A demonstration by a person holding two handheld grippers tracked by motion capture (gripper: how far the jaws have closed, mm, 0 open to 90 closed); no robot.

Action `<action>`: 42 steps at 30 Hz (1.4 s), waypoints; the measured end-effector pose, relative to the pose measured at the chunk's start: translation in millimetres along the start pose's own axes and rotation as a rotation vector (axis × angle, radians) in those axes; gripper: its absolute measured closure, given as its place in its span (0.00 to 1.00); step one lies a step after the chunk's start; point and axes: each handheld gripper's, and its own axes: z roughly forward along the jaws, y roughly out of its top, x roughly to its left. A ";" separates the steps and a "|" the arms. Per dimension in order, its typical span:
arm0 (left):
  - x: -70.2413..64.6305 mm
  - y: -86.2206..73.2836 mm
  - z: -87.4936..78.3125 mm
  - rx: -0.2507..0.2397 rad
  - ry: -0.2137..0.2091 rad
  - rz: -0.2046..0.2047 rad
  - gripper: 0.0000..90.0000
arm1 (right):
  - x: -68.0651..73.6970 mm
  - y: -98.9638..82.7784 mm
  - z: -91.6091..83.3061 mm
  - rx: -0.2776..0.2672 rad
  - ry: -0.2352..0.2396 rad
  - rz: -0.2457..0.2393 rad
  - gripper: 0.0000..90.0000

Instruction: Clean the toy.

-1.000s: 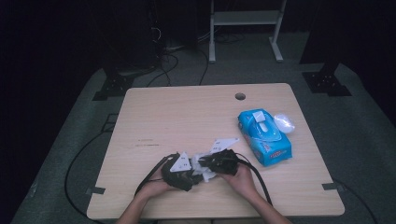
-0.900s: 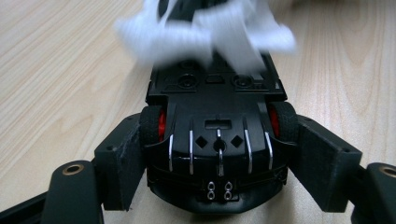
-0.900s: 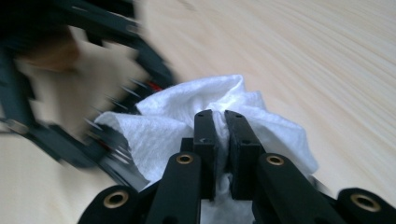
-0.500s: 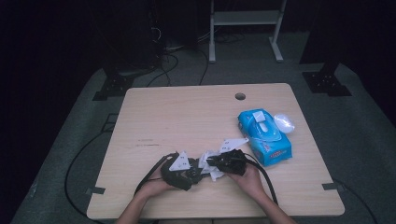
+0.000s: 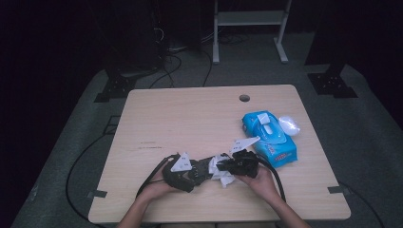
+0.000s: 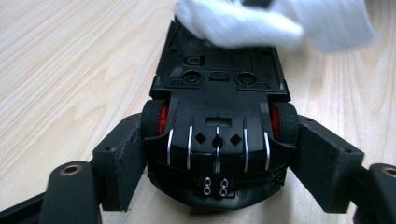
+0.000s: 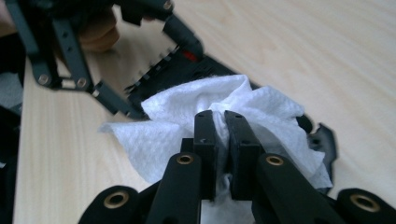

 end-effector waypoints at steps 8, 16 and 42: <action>9.6 0.7 -2.5 -0.048 -0.057 -0.127 0.18 | -5.7 -10.8 -1.3 0.006 0.022 0.016 0.92; 14.7 1.3 -1.9 -0.050 -0.101 -0.181 0.18 | -4.7 -12.7 -1.3 -0.002 0.024 -0.021 0.93; 25.8 1.8 4.3 -0.021 -0.155 -0.351 0.26 | -3.3 -18.9 -2.1 -0.013 0.041 -0.038 0.93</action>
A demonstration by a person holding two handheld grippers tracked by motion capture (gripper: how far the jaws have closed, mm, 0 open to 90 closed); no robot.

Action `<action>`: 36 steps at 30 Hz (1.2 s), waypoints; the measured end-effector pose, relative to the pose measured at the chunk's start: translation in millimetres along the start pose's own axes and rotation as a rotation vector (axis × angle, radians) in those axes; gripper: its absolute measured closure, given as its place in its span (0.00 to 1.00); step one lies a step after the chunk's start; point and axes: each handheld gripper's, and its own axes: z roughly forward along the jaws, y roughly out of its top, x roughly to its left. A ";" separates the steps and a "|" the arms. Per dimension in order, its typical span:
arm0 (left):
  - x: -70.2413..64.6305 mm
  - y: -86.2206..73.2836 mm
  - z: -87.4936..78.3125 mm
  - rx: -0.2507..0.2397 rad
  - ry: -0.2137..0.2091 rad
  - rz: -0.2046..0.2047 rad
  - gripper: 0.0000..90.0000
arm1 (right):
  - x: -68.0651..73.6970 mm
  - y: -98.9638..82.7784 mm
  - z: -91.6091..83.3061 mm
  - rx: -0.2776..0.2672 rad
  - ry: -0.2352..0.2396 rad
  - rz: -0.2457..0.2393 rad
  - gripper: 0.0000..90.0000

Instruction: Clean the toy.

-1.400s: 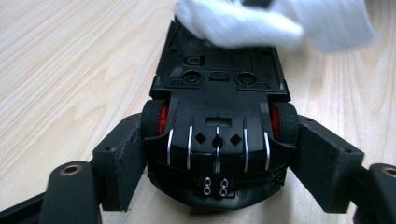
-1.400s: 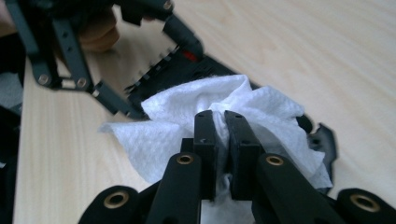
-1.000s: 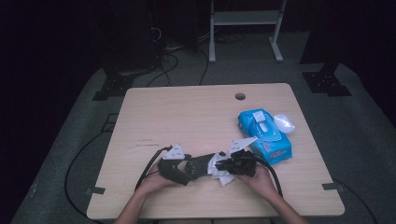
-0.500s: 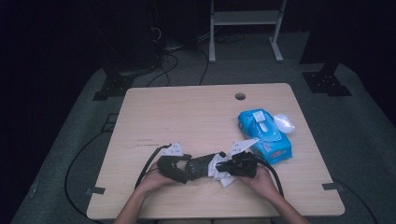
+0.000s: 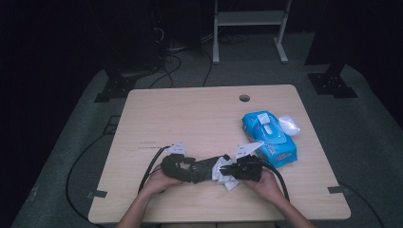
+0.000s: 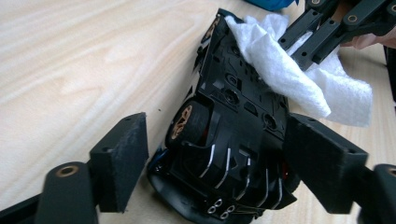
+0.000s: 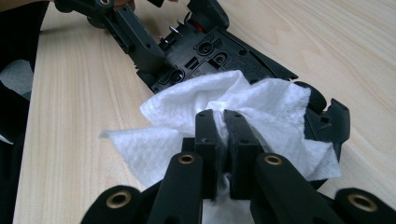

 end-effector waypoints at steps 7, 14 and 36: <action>-5.0 2.1 2.0 0.018 0.000 0.036 0.29 | -0.2 5.2 -0.8 0.038 0.005 -0.009 0.93; -13.4 2.4 0.8 0.009 0.023 0.125 0.33 | -6.0 13.7 -7.3 0.021 -0.003 0.009 0.93; -48.9 -2.7 -1.4 -0.018 0.183 0.417 0.34 | -1.9 -4.3 -7.3 0.025 0.045 -0.001 0.94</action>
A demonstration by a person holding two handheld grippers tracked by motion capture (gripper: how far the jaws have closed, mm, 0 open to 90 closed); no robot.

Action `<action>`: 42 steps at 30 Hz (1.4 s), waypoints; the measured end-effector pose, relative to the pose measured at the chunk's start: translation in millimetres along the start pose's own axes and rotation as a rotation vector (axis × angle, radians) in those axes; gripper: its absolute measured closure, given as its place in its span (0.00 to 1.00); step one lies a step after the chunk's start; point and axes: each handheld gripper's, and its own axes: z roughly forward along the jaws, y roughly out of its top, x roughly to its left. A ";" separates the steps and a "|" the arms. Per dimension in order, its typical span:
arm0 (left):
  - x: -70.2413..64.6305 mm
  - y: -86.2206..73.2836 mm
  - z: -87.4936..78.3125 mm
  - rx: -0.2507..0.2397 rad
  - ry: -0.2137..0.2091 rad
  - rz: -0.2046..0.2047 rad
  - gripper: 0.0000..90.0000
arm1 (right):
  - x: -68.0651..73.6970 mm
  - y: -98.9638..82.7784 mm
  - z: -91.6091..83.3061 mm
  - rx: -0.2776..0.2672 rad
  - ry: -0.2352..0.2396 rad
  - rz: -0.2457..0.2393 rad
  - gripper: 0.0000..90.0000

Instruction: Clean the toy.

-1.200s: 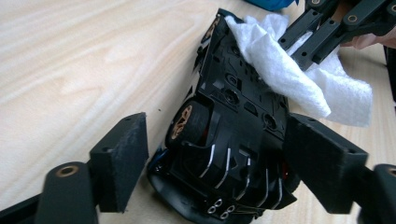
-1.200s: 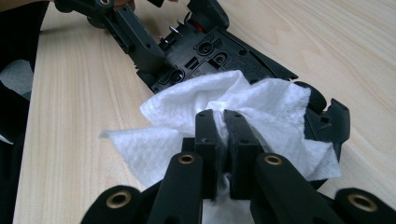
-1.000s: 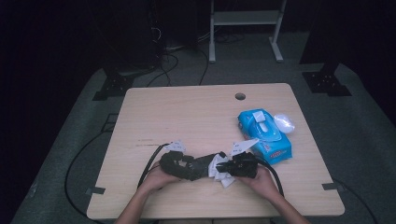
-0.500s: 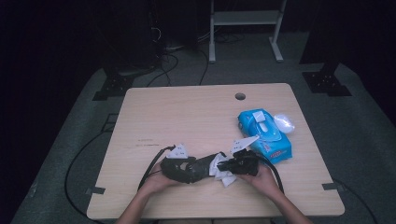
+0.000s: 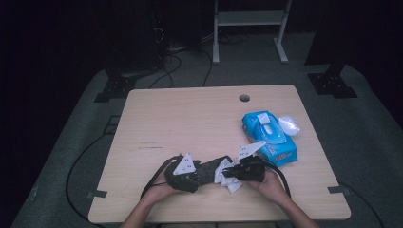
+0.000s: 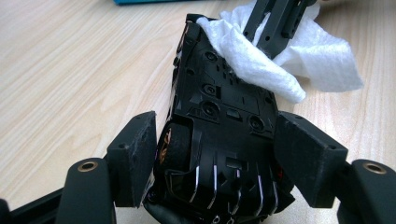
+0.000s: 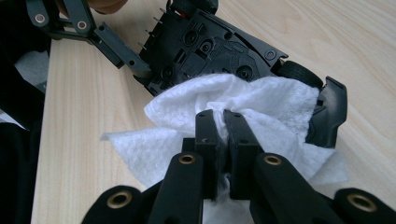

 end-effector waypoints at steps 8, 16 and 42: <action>-1.3 -0.6 -1.1 0.000 0.000 -0.007 0.34 | 1.1 -3.3 -0.2 -0.014 0.007 -0.003 0.95; 0.8 -1.7 -0.2 0.011 0.019 -0.040 0.28 | 2.7 -5.7 -0.5 -0.020 0.007 -0.014 0.95; -0.7 -3.5 2.9 0.040 0.064 -0.040 0.23 | 8.9 -7.9 -0.7 -0.003 -0.007 -0.049 0.95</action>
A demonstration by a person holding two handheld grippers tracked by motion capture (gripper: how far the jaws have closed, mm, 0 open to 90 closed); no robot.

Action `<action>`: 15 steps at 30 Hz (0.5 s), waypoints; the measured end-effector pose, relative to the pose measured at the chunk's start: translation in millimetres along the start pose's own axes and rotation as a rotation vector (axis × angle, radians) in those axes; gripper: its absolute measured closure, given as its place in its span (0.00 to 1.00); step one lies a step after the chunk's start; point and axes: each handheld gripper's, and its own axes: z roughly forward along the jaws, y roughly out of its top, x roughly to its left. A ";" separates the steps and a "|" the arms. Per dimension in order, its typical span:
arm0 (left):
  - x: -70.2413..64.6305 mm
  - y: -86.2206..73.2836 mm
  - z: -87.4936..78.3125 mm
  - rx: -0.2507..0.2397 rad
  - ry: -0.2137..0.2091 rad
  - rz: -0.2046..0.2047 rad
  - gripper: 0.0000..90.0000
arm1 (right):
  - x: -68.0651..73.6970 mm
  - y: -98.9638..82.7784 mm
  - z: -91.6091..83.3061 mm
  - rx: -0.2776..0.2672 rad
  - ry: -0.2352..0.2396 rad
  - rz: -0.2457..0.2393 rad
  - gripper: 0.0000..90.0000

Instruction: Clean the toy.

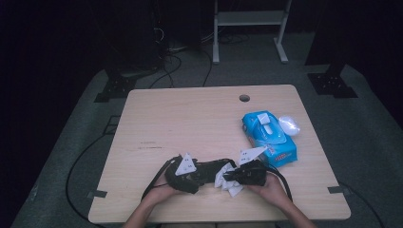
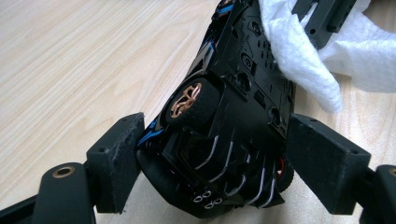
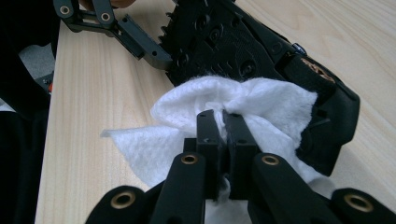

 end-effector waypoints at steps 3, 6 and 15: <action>0.3 -1.2 -0.9 -0.009 -0.007 -0.002 0.23 | 1.6 0.4 0.0 0.006 -0.011 -0.011 0.95; 1.0 -2.0 -2.3 -0.016 -0.023 -0.012 0.24 | 2.4 0.4 -0.1 0.006 -0.017 -0.014 0.95; 3.5 -5.6 -8.3 -0.069 -0.044 -0.029 0.34 | 4.1 -1.6 -0.5 0.010 -0.024 -0.015 0.95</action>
